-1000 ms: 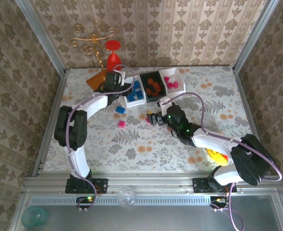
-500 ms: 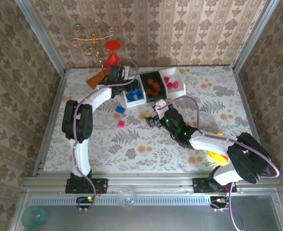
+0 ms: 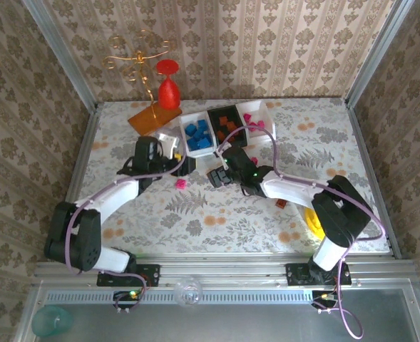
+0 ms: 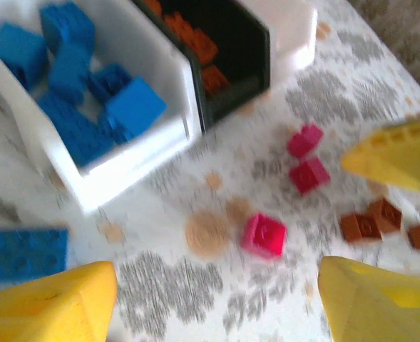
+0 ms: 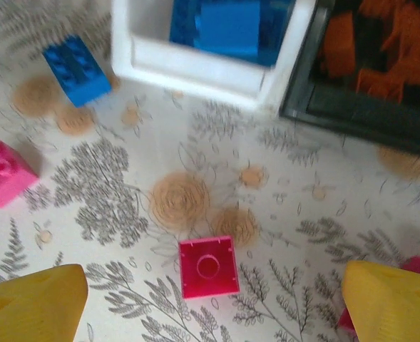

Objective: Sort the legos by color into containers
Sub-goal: Pick up the lego from the center of the table.

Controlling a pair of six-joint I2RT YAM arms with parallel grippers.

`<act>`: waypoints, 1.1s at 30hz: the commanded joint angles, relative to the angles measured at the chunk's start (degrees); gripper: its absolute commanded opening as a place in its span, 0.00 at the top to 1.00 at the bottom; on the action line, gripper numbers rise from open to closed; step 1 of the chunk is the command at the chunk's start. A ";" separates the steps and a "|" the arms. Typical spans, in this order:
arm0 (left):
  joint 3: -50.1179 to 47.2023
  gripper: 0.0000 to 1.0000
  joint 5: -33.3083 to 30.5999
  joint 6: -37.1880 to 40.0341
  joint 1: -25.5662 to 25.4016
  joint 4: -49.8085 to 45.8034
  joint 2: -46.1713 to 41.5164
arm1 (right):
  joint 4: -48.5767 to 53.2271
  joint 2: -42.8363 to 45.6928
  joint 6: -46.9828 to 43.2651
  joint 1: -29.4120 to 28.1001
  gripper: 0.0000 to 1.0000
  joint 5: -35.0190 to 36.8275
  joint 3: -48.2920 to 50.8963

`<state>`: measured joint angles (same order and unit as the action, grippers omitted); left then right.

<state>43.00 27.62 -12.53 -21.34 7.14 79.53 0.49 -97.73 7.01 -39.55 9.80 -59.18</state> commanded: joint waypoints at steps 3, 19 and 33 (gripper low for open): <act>-5.86 0.24 6.44 7.32 -0.26 3.07 -5.19 | 10.27 -5.99 3.86 1.24 0.09 -6.07 -5.43; -9.43 0.23 5.51 9.97 -0.89 4.71 -10.53 | 15.78 -18.38 2.23 1.33 0.43 -5.15 -16.40; -10.13 0.22 6.87 6.78 -1.56 9.33 -10.80 | 11.83 -3.38 3.93 6.92 0.68 -9.84 -10.96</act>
<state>33.74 33.26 -4.38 -22.33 13.52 70.00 13.85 -107.28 9.37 -35.86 2.15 -71.18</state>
